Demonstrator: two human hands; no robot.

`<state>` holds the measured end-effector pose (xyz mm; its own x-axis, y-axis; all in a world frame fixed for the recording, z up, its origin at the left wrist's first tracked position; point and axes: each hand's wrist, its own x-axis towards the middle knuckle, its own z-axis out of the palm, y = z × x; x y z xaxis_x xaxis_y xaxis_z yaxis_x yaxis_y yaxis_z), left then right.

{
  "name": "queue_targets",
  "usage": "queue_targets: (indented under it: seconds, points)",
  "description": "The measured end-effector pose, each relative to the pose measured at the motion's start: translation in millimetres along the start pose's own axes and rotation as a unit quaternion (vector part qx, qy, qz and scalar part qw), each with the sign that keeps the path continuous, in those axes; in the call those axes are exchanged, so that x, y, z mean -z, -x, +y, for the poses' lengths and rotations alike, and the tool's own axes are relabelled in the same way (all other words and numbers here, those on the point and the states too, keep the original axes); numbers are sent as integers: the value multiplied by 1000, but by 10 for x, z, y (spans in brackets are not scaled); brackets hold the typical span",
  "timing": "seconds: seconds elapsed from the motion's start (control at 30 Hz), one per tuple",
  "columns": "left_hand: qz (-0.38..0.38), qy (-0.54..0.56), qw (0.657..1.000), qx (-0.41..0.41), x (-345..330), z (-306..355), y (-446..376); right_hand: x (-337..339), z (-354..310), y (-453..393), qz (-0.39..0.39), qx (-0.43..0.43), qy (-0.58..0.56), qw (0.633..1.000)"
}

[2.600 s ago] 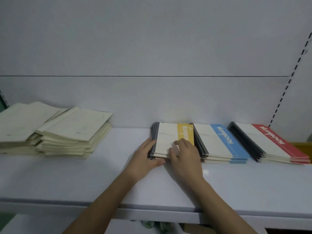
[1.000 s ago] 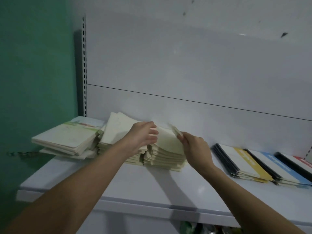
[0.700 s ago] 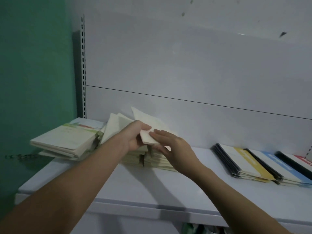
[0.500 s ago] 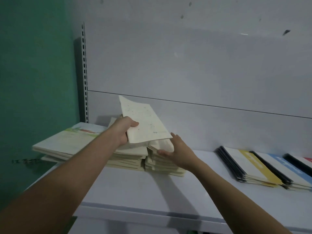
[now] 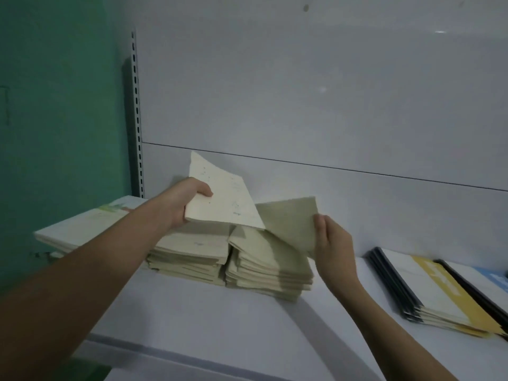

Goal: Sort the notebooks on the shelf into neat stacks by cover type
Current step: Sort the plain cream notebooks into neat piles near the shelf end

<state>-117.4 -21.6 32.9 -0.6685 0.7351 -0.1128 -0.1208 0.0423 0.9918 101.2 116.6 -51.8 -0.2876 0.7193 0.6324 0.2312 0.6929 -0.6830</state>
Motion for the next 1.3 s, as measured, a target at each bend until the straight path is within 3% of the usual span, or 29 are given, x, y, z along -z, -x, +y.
queue_targets:
  seconds: [0.03,0.1,0.23,0.37,0.47,0.5,0.6,0.67,0.77,0.87,0.97,1.03,1.13,1.23,1.3]
  points:
    - [-1,-5,1000,2,-59,-31,-11,48,23,-96,60,-17,-43,997]
    - [-27,20,999,18,-240,-112,-5,109,35,-238,105,-7,-75,992]
    - [-126,59,989,47,-676,-148,0,-33,-151,-313,66,184,36,980]
    - [-146,65,986,54,-747,-115,-22,-260,-163,-219,13,328,80,941]
    - [-93,66,991,67,-539,-206,-32,-367,-135,-145,-76,287,61,953]
    - [-67,66,993,65,-452,-243,-43,-392,-104,-120,-82,250,41,964]
    - [-13,101,994,37,-235,-240,-12,-462,43,-84,13,109,8,994]
    - [6,127,992,15,-104,-177,34,-518,70,-30,-52,46,24,997]
    - [15,135,991,-6,88,-140,85,-613,49,110,-245,78,106,961]
    - [14,144,990,-9,228,-161,154,-562,-4,188,-282,154,236,917]
    - [5,178,984,-5,334,-200,251,-371,4,225,-299,96,208,926]
    - [-3,186,983,5,372,-256,326,-219,26,282,-253,58,139,956]
    - [-23,195,980,24,334,-383,432,-47,15,340,-94,55,85,990]
    - [-51,190,980,39,203,-494,534,151,-183,421,56,2,2,998]
    - [-73,174,981,50,53,-569,618,287,-323,528,100,12,-13,995]
